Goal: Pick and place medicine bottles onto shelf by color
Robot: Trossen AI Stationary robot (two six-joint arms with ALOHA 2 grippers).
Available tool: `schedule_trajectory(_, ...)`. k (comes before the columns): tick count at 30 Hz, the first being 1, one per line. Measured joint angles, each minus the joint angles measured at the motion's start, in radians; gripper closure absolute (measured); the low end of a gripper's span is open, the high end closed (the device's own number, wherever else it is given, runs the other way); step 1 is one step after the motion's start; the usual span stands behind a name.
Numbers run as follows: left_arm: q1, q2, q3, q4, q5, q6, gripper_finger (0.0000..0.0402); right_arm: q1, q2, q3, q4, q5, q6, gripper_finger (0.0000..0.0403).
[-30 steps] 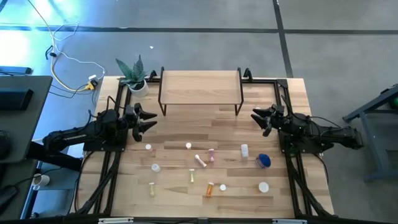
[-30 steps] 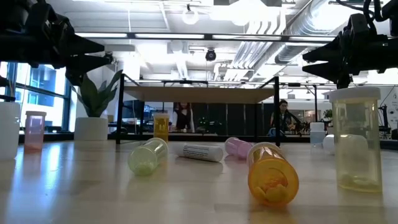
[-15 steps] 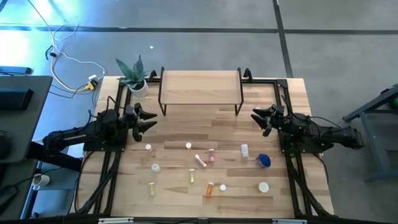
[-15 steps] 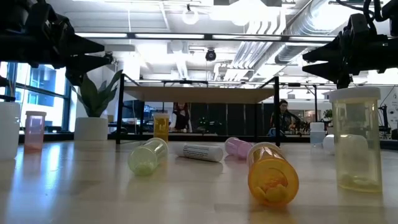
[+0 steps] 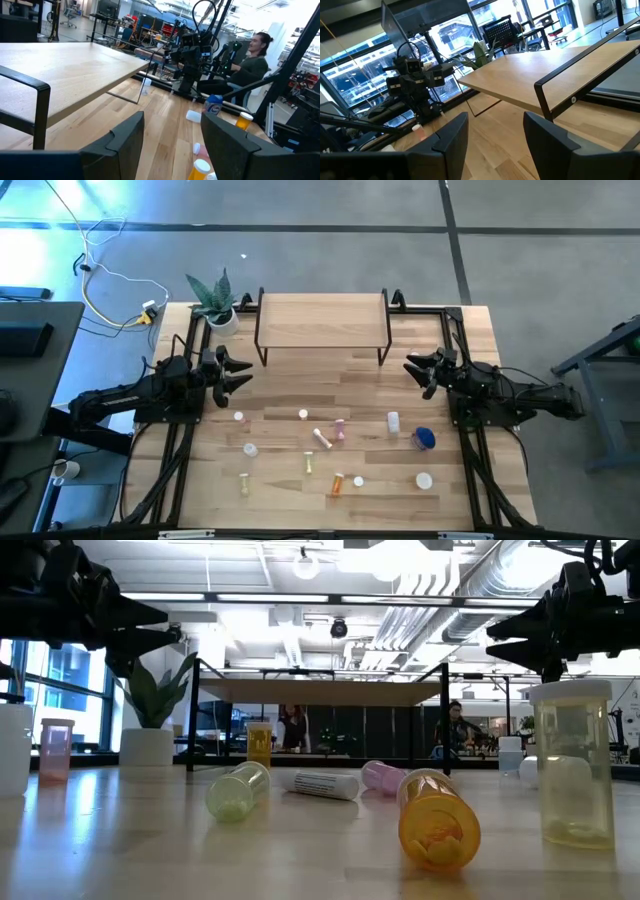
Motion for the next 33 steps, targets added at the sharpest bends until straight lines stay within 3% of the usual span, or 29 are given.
schedule_trajectory(4,0.0,0.0,0.0,0.001,-0.001,-0.019,0.0213,0.0,0.0,0.0,0.0,0.0,0.0,0.0221)
schedule_trajectory(12,0.0,0.0,0.0,0.069,-0.005,-0.372,0.0213,0.0,0.0,0.0,0.0,0.0,0.0,0.0221)
schedule_trajectory(19,0.0,0.0,0.0,0.152,-0.091,-0.49,0.0213,0.0,0.0,0.0,0.0,0.0,0.0,0.0221)
schedule_trajectory(25,0.0,0.0,0.009,0.325,-0.135,-0.492,0.0213,0.0,0.0,0.0,0.0,0.0,0.0,0.0221)
schedule_trajectory(33,0.0,0.075,0.165,0.308,-0.107,-0.344,0.0213,0.0,0.0,0.0,0.0,0.0,0.0,0.0221)
